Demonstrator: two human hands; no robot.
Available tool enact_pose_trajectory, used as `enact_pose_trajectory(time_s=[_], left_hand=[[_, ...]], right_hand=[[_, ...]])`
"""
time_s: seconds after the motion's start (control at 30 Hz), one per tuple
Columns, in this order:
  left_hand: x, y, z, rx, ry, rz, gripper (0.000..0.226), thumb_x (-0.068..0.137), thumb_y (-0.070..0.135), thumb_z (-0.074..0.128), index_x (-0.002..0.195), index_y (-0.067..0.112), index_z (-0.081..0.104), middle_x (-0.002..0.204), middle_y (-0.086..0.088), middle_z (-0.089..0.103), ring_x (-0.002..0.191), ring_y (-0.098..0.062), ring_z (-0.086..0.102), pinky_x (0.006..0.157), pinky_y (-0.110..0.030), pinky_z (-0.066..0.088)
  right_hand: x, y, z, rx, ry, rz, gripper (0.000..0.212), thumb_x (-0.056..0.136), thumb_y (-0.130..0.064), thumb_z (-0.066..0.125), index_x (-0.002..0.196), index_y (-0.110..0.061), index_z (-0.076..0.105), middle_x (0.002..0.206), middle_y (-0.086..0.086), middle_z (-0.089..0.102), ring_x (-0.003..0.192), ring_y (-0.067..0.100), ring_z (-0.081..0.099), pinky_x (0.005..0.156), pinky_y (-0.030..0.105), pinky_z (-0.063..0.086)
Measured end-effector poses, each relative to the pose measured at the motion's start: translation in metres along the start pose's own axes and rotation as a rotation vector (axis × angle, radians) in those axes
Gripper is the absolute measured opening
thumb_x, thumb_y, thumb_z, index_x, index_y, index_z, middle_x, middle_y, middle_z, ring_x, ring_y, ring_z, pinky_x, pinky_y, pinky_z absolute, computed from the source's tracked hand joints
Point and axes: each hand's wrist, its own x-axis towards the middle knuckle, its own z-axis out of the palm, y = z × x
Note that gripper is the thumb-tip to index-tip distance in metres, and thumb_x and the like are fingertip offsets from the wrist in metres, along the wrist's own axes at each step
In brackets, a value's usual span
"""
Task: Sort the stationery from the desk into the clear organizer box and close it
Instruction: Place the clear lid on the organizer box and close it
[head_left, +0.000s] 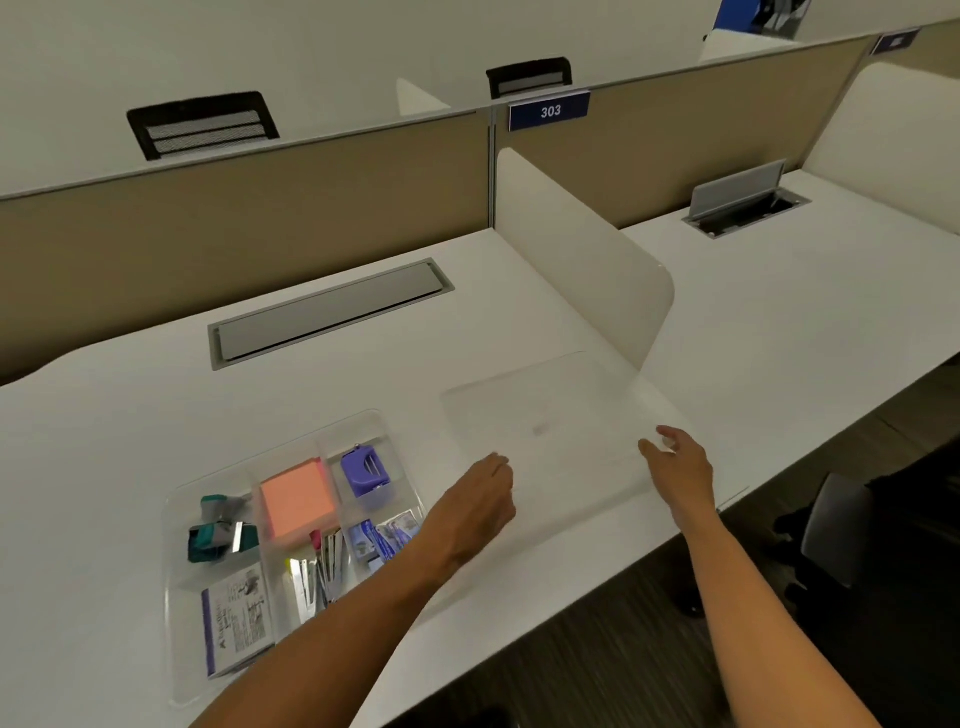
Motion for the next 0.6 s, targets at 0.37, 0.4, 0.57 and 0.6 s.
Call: enact_pose_trajectory(time_s=[0.37,0.4,0.57,0.6], left_hand=[[0.011,-0.003,-0.073,-0.365,0.384,-0.022,0.043,0.083,-0.014,0.036,0.113,0.014,0.047,0.113,-0.008,0.057,0.106,-0.015,0.059,0.094,-0.029,0.049],[0.011,-0.004,-0.081,-0.392,0.433,-0.029,0.040,0.084,-0.013,0.037,0.110,0.016,0.048,0.112,-0.007,0.058,0.104,-0.015,0.059,0.089,-0.027,0.049],[-0.003,-0.012,-0.128,-0.489,0.676,-0.036,0.016,0.097,-0.002,0.040,0.100,0.011,0.049,0.096,-0.006,0.058,0.087,-0.016,0.056,0.083,-0.018,0.048],[-0.007,-0.016,-0.137,-0.481,0.695,-0.035,0.015,0.097,-0.001,0.040,0.100,0.010,0.049,0.094,-0.006,0.058,0.085,-0.016,0.055,0.082,-0.016,0.048]], right_hand=[[-0.024,-0.051,-0.011,0.321,0.161,-0.251,0.050,0.094,-0.049,0.056,0.139,-0.031,0.044,0.116,-0.009,0.056,0.111,0.006,0.052,0.089,0.022,0.043],[-0.027,-0.055,-0.011,0.340,0.170,-0.265,0.054,0.093,-0.051,0.056,0.141,-0.031,0.040,0.120,-0.008,0.053,0.113,0.006,0.049,0.088,0.021,0.041],[-0.034,-0.057,0.004,0.261,0.077,-0.194,0.061,0.091,-0.058,0.053,0.142,-0.032,0.034,0.144,-0.004,0.035,0.134,0.014,0.035,0.108,0.043,0.038],[-0.037,-0.059,0.009,0.251,0.042,-0.196,0.059,0.092,-0.057,0.052,0.142,-0.031,0.035,0.147,-0.004,0.034,0.136,0.014,0.034,0.109,0.043,0.036]])
